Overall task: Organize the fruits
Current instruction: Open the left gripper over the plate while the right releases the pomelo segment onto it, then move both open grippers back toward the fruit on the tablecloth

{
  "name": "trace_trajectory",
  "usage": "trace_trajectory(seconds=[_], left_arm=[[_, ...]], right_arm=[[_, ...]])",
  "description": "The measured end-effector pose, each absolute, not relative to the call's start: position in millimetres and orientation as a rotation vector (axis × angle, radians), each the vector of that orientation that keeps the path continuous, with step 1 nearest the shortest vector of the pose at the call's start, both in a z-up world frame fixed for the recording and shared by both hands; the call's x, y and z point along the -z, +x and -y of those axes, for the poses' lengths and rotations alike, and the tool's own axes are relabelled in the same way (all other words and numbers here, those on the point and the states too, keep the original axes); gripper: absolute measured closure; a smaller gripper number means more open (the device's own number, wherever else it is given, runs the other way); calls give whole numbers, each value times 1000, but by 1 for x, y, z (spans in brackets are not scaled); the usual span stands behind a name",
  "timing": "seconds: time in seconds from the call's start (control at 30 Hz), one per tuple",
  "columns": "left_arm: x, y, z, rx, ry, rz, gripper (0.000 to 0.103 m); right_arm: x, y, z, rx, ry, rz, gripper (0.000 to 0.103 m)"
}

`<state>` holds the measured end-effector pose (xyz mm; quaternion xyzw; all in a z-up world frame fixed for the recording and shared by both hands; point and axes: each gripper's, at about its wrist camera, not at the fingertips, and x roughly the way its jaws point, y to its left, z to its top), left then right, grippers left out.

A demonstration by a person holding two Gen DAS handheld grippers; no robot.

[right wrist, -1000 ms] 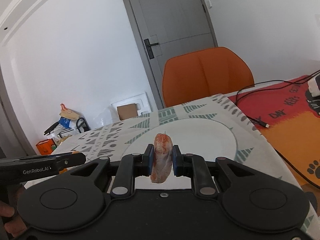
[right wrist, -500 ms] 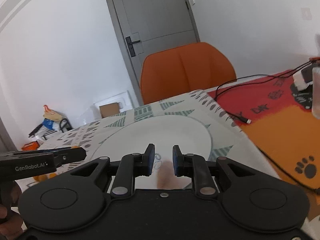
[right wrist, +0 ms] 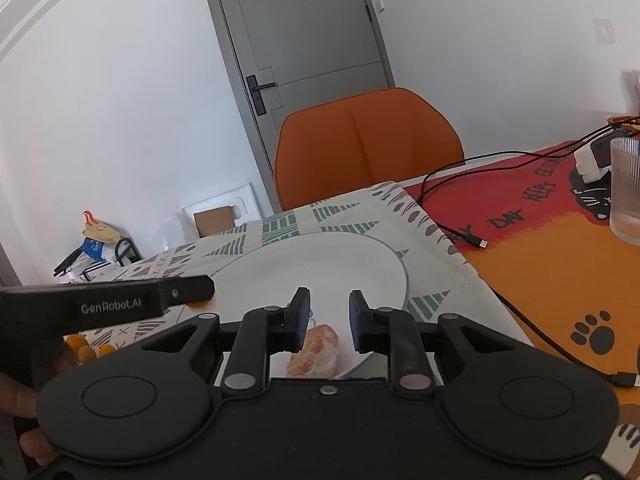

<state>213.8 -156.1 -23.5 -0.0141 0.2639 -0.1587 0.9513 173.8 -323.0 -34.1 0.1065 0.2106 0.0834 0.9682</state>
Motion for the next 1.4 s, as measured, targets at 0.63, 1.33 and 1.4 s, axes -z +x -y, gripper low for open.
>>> trace_trajectory(seconds=[0.63,1.33,1.4], left_arm=[[2,179,91,111,-54,-497,14],[-7,125,17,-44,-142,-455,7],[-7,121,11,-56,-145,-457,7]], right_arm=[[25,163,294,-193,223,-404,22],[15,141,245,-288,206,-389,0],[15,140,239,-300,202,-393,0]])
